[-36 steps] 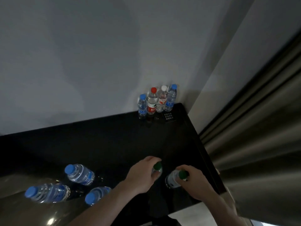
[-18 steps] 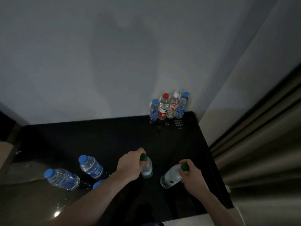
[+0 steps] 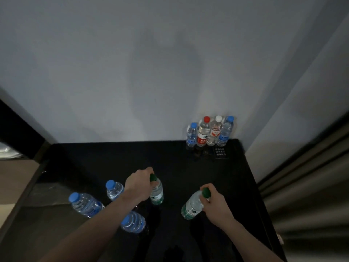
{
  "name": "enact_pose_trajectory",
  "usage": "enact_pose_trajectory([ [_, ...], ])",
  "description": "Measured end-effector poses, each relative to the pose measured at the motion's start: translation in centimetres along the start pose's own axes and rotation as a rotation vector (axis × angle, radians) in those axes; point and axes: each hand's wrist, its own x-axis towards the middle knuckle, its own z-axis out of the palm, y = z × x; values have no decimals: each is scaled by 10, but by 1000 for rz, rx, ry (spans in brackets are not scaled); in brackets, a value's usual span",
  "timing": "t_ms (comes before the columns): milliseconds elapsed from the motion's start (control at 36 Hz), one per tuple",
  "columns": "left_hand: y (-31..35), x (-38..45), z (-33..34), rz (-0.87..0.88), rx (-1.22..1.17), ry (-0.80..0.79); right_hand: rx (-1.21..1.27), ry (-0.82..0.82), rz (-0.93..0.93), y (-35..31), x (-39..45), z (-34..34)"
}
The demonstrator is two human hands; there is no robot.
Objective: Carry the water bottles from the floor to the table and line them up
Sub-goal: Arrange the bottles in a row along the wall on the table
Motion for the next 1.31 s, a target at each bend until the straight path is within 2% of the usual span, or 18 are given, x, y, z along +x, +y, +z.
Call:
enact_pose_trajectory([
  [389,-57,31,-31,149,106,29,42,79,45,-53,-5,73],
  [667,-76,36,-41,335,33,-141,15,118,61,-81,-7,102],
  [778,-80,38,-45,343,57,-173,-62,157,63,-81,-10,105],
  [944,-81,45,-46,351,74,-117,-124,156,117,-82,-2,100],
  [1111,-80,57,-52,279,30,-69,-152,106,119,-85,16,90],
  [1306,-74,78,-62,210,0,-99,-198,40,63,-98,56,62],
])
